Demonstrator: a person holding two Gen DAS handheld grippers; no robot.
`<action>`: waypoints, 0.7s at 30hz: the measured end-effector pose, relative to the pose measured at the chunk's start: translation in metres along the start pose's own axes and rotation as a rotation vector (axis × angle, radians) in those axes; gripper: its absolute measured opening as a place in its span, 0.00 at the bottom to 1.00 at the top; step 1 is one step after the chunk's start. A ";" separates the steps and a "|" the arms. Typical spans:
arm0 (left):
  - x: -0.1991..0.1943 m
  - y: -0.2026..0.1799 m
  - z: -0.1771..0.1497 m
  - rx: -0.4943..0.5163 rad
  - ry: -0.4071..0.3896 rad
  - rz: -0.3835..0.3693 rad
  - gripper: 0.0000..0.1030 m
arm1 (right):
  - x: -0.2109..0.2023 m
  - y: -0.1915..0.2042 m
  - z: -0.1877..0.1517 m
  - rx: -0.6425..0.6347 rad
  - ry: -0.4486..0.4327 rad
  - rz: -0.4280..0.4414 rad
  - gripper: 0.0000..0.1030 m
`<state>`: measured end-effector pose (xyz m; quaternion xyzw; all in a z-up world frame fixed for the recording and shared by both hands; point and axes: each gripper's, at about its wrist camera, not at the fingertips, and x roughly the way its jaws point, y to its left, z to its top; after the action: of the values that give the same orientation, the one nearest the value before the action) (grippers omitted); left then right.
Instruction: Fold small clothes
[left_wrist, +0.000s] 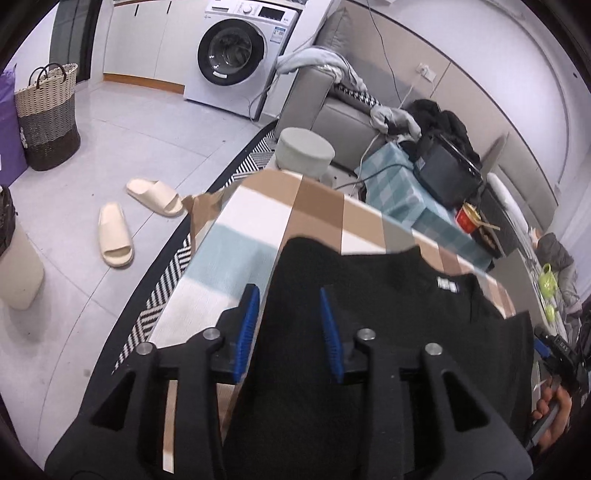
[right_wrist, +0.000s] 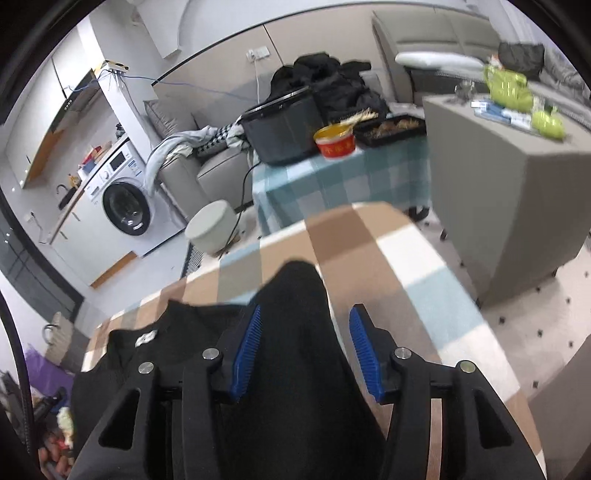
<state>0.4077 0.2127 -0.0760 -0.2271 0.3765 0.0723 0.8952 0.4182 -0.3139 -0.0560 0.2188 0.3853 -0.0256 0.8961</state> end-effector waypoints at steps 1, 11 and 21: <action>-0.003 0.001 -0.004 0.002 0.007 0.003 0.35 | -0.002 -0.004 -0.003 0.011 0.015 0.001 0.51; -0.064 -0.005 -0.067 0.140 0.079 0.061 0.81 | -0.054 -0.035 -0.049 0.032 0.145 0.052 0.79; -0.119 -0.010 -0.137 0.214 0.087 0.068 0.99 | -0.109 -0.018 -0.103 -0.184 0.224 0.063 0.86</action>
<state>0.2385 0.1450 -0.0721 -0.1202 0.4280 0.0521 0.8942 0.2678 -0.3013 -0.0487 0.1491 0.4764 0.0627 0.8642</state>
